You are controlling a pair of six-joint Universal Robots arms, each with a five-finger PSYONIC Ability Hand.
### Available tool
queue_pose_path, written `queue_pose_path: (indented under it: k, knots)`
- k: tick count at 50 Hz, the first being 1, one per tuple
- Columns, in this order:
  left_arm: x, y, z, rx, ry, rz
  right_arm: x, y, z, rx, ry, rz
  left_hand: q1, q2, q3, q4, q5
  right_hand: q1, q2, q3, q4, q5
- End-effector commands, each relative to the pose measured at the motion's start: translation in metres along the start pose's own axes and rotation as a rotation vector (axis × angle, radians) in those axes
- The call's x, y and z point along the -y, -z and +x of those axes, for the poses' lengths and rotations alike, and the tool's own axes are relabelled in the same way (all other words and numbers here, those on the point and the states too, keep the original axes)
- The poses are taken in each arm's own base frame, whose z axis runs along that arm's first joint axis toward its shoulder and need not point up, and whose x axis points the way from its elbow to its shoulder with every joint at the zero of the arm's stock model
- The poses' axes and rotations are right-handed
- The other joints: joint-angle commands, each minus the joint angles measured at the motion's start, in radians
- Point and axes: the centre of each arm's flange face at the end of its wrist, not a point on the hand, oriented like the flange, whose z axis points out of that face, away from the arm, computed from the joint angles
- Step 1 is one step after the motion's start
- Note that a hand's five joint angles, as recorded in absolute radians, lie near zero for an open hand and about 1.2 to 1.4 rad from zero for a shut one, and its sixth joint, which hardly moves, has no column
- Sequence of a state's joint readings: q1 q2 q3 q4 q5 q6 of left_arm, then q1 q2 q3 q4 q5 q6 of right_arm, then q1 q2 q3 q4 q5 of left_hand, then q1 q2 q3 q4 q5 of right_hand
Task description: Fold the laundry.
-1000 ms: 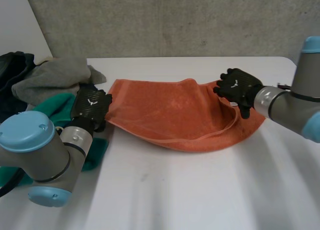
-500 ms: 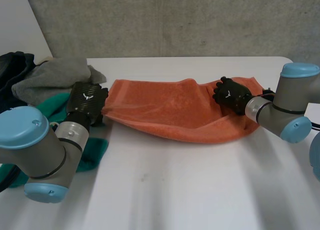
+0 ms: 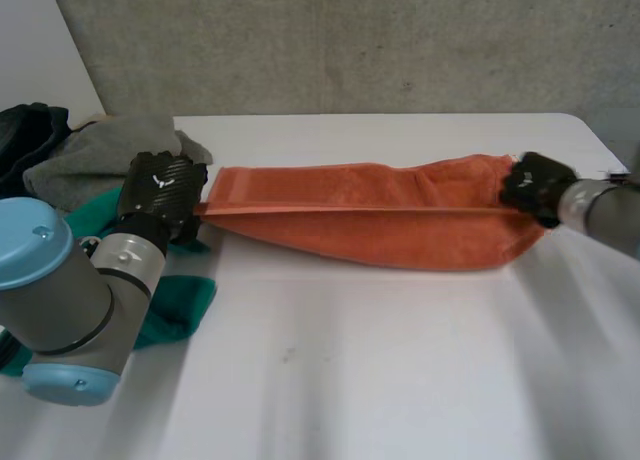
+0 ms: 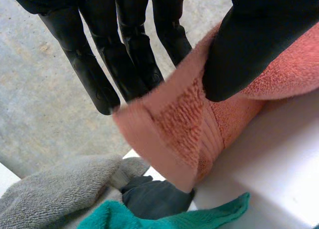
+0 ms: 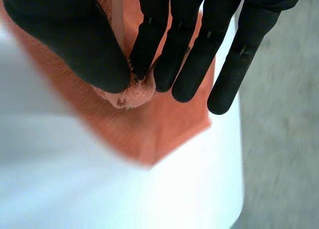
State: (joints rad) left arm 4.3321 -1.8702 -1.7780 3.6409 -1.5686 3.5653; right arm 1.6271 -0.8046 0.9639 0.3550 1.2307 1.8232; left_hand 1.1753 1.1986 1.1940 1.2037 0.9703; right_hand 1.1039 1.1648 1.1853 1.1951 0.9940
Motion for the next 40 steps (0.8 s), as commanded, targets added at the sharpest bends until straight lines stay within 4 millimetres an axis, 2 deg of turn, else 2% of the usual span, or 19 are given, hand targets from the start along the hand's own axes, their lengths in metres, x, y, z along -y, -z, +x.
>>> queue_pose_path:
  k: [1,5,9,14,19,23,25,31,32,35,36,40]
  knots:
    - [0.006,0.014,0.006,-0.066,0.016,-0.028,-0.01,0.06,-0.005,0.122,-0.147,-0.183,0.221,0.198,0.202,0.193,0.251,0.292,0.231,0.211,0.201,0.228]
    - [0.003,0.028,0.018,-0.143,-0.015,-0.085,-0.017,0.088,-0.023,0.233,-0.252,-0.319,0.221,0.198,0.202,0.193,0.251,0.292,0.231,0.211,0.201,0.228]
    - [0.002,0.049,0.016,-0.187,-0.094,-0.189,-0.014,0.116,-0.017,0.222,-0.317,-0.376,0.221,0.198,0.202,0.193,0.251,0.292,0.231,0.211,0.201,0.228]
    - [0.006,0.073,0.012,-0.249,-0.144,-0.291,-0.011,0.132,-0.013,0.193,-0.331,-0.323,0.221,0.198,0.202,0.193,0.251,0.292,0.231,0.211,0.201,0.228]
    - [0.01,0.071,0.013,-0.284,-0.145,-0.284,-0.015,0.126,-0.021,0.217,-0.31,-0.281,0.221,0.198,0.202,0.193,0.251,0.292,0.231,0.211,0.201,0.228]
    - [-0.003,0.043,0.02,-0.293,-0.16,-0.269,-0.022,0.102,-0.031,0.22,-0.314,-0.275,0.221,0.198,0.202,0.193,0.251,0.292,0.231,0.211,0.201,0.228]
    - [-0.01,0.023,0.023,-0.287,-0.183,-0.255,-0.029,0.083,-0.031,0.186,-0.333,-0.288,0.221,0.198,0.202,0.193,0.251,0.292,0.231,0.211,0.201,0.228]
    - [-0.014,-0.034,0.02,-0.207,-0.228,-0.203,-0.037,0.037,-0.01,0.017,-0.401,-0.287,0.221,0.198,0.202,0.193,0.251,0.292,0.231,0.211,0.201,0.228]
    - [-0.013,-0.05,0.018,-0.172,-0.224,-0.192,-0.035,0.026,-0.003,-0.035,-0.428,-0.258,0.221,0.198,0.202,0.193,0.251,0.292,0.231,0.211,0.201,0.228]
    - [-0.011,-0.072,0.016,-0.131,-0.217,-0.164,-0.03,0.011,0.01,-0.124,-0.459,-0.187,0.221,0.198,0.202,0.193,0.251,0.292,0.231,0.211,0.201,0.228]
    - [-0.011,-0.086,0.017,-0.112,-0.208,-0.142,-0.026,0.002,0.015,-0.172,-0.47,-0.137,0.221,0.198,0.202,0.193,0.251,0.292,0.231,0.211,0.201,0.228]
    - [-0.013,-0.117,0.023,-0.081,-0.193,-0.078,-0.012,-0.023,0.022,-0.291,-0.465,-0.007,0.221,0.198,0.202,0.193,0.251,0.292,0.231,0.211,0.201,0.228]
